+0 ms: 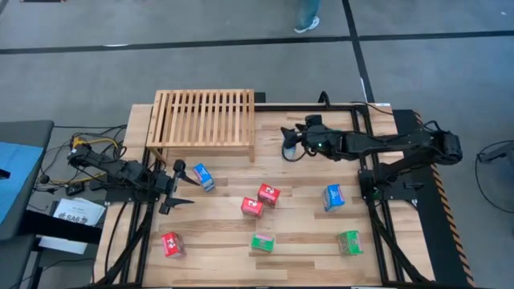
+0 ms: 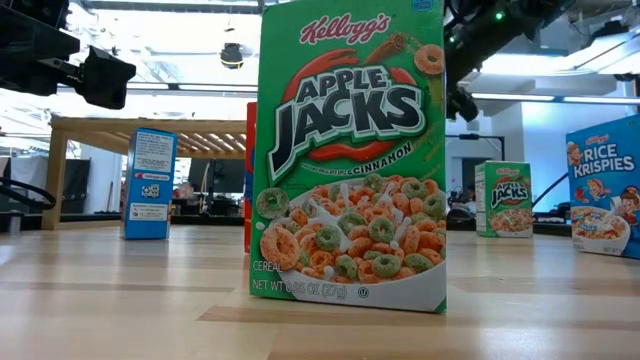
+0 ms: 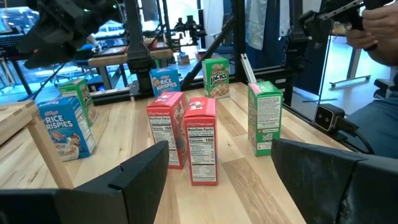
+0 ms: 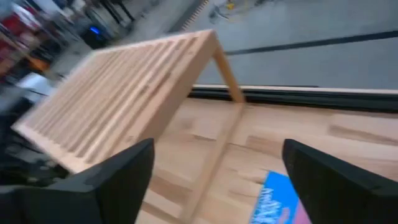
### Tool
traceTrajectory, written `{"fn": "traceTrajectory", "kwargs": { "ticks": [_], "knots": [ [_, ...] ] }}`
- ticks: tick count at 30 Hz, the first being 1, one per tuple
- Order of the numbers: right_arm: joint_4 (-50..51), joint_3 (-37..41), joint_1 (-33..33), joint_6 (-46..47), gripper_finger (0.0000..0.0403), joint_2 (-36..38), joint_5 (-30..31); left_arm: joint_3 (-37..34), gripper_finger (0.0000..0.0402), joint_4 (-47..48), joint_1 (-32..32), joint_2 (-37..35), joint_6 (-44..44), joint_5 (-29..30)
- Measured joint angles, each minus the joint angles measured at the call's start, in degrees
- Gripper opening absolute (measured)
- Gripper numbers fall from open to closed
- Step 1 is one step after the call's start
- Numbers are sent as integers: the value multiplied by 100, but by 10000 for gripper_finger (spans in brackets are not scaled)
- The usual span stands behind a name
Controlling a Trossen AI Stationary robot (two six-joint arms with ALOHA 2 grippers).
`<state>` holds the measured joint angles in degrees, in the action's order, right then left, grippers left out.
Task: Stack cereal on shelf
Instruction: Put the middle blue cereal box on the shelf
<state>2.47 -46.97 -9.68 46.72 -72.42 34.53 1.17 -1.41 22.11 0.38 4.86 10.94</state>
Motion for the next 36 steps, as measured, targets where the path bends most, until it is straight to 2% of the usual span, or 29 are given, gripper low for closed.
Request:
{"fn": "traceTrajectory", "kwargs": {
  "ticks": [5,12,25,36],
  "knots": [
    [1359,-843,-134,40,384,-111,-43,-1,275,0,-1,-1,-3,-2],
    [2497,-1369,-197,524,395,-369,-125,0,275,0,-1,-2,-3,0],
    [2887,-1640,-246,1386,399,-1199,-332,-1,275,0,-2,-2,-2,20],
    [3239,-1638,-235,1692,400,-1322,-478,0,275,0,-2,-2,2,20]
  ]
}}
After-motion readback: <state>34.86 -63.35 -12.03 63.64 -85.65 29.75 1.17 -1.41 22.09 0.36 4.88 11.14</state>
